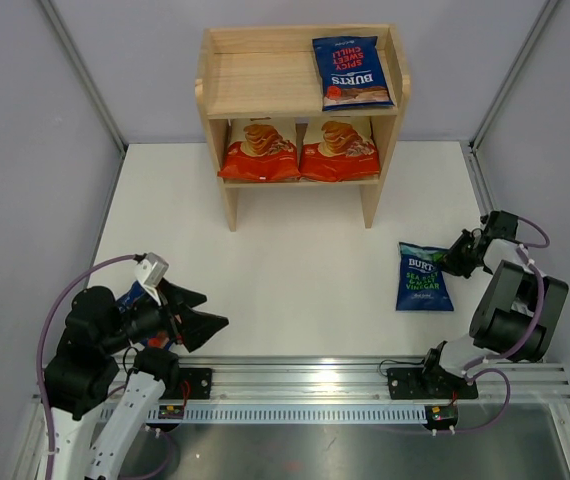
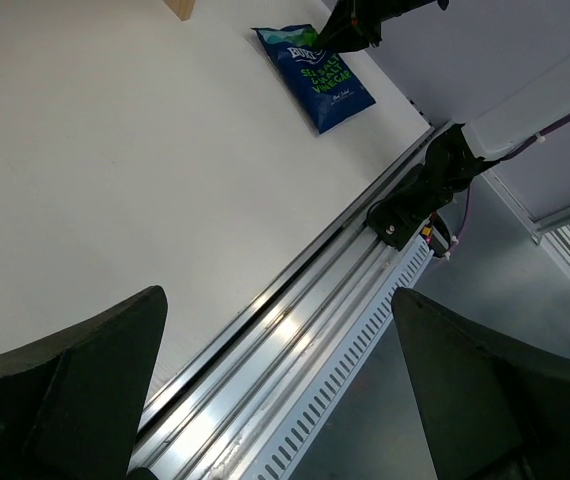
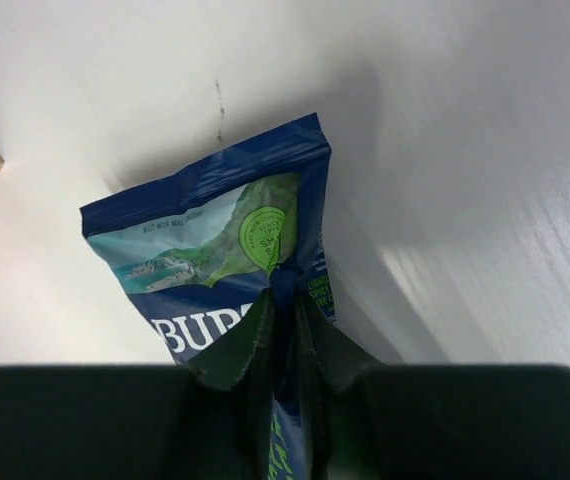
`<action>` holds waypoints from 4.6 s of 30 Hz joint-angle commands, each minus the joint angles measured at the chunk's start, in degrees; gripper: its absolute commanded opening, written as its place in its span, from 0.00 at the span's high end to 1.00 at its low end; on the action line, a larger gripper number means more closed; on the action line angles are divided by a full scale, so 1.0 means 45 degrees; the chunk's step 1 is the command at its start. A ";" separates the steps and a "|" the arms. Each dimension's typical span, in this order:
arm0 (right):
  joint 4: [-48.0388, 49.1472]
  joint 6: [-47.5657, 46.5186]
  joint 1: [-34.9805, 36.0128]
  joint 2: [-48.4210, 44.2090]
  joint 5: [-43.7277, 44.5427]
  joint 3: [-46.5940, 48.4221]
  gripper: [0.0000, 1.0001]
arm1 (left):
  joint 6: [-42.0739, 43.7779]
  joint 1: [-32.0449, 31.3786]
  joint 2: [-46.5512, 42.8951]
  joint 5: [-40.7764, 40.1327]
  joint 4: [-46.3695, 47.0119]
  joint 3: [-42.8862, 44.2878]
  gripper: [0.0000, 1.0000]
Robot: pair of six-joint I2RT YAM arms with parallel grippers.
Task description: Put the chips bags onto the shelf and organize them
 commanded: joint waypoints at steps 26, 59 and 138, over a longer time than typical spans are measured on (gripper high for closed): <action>0.1884 1.3608 0.5323 -1.1788 0.2067 -0.3757 1.00 | -0.5950 -0.4590 0.1843 -0.5877 1.2165 -0.6426 0.01; 0.8933 1.8058 1.8770 -0.5603 1.1005 0.1725 1.00 | -0.2769 -1.0412 0.4790 -1.2094 2.4904 -1.0004 0.01; 0.1842 0.1143 2.2345 -1.0466 0.4149 0.3488 0.00 | -0.9526 -1.0471 0.6626 -0.2760 2.1055 -0.3305 0.96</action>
